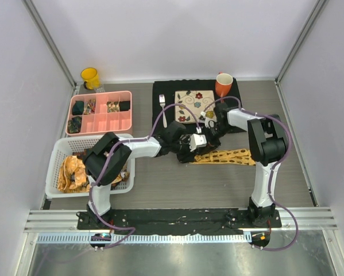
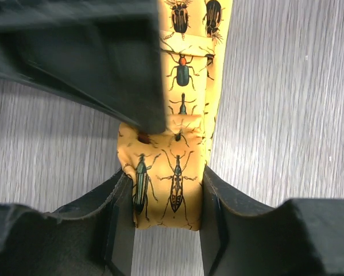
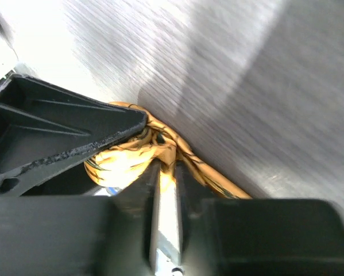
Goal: Roll the ties
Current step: Roll the tie at the center of the board.
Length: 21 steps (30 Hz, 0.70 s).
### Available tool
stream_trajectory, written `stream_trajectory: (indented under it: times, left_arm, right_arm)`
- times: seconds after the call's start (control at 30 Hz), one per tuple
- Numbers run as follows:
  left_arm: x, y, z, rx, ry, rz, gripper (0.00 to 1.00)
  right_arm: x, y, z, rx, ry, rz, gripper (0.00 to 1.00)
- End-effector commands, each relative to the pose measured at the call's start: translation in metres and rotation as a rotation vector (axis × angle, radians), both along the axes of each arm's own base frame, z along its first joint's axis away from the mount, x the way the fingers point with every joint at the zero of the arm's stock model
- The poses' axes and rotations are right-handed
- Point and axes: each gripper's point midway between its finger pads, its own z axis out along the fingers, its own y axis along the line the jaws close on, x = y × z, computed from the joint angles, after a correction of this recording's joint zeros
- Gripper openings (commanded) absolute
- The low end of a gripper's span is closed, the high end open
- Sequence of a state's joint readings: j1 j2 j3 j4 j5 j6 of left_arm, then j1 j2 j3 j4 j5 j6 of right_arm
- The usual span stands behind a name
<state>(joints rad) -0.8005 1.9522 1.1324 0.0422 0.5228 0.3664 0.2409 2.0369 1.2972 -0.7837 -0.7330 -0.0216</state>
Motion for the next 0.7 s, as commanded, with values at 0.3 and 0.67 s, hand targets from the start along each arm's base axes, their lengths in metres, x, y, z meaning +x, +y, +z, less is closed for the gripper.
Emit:
stream_trajectory:
  times: [0.3,0.67]
  left_arm:
    - [-0.015,0.026,-0.024,0.135,-0.013,-0.044,0.34]
    - [-0.018,0.025,-0.026,0.153,-0.034,-0.1,0.42]
  right_arm:
    - [-0.009,0.016,0.068,0.23,0.047,-0.027,0.53]
    - [-0.012,0.011,0.017,0.076,0.082,-0.048,0.28]
